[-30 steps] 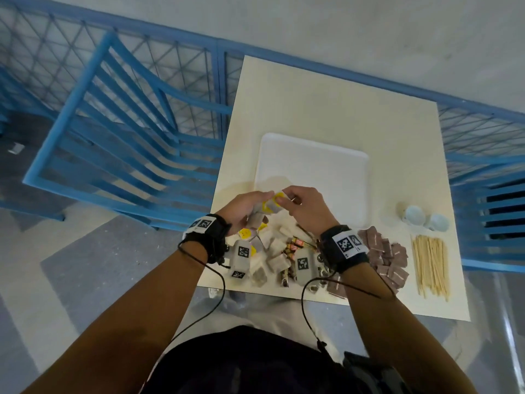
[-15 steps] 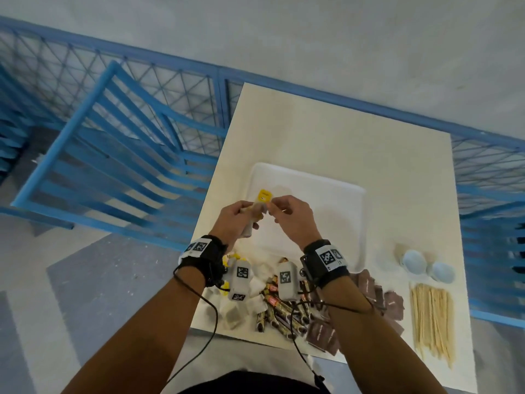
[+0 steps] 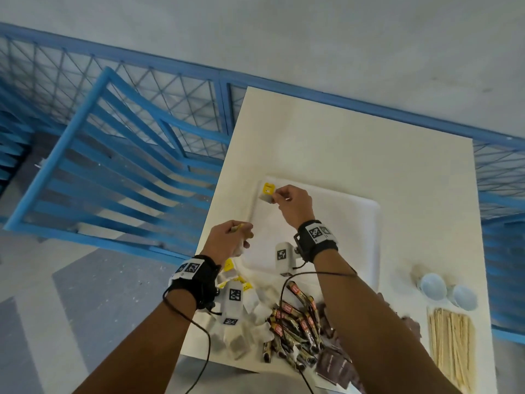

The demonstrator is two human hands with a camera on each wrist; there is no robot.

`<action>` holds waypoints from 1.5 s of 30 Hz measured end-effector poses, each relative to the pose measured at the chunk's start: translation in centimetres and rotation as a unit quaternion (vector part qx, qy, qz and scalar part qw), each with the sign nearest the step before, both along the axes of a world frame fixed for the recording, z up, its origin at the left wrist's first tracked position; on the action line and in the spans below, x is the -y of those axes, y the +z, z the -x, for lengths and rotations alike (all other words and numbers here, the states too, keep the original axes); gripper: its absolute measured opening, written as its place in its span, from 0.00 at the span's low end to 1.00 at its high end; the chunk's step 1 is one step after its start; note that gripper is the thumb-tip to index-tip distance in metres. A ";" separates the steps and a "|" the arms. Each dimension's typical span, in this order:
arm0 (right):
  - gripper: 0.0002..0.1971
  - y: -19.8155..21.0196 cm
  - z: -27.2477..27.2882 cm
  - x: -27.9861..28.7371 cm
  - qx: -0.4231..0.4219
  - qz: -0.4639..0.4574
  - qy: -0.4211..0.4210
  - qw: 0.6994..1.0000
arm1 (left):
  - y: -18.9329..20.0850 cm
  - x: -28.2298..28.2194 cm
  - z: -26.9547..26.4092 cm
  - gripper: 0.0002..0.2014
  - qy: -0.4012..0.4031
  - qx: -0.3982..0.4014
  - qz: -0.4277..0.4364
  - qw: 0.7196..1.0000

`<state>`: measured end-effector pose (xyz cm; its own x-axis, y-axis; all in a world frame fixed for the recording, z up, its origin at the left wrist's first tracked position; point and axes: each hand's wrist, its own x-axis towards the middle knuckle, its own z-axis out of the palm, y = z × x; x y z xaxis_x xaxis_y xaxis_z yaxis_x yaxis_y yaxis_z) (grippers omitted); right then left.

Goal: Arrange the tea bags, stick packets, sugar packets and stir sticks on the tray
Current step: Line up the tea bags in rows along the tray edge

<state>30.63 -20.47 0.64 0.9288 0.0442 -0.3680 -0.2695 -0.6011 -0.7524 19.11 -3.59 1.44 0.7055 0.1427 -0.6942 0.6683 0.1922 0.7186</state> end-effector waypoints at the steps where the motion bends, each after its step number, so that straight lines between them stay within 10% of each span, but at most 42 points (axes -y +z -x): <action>1: 0.03 -0.5 -0.6 -0.4 -0.006 0.007 -0.003 1.000 | -0.2 -0.3 0.0 0.06 -0.003 -0.005 -0.001 1.000; 21: 0.07 -2.3 -2.6 -2.7 -0.013 0.062 -0.091 0.994 | -0.9 -1.8 -1.4 0.07 0.002 -0.017 0.055 0.998; 30: 0.12 -0.7 4.3 -2.8 -0.082 -0.045 0.078 0.993 | -0.8 -1.1 -1.3 0.10 0.005 0.017 0.053 0.998; 45: 0.12 0.1 4.4 -2.1 -0.084 -0.056 0.023 0.995 | -1.0 -0.1 -0.8 0.09 0.067 0.017 0.055 0.996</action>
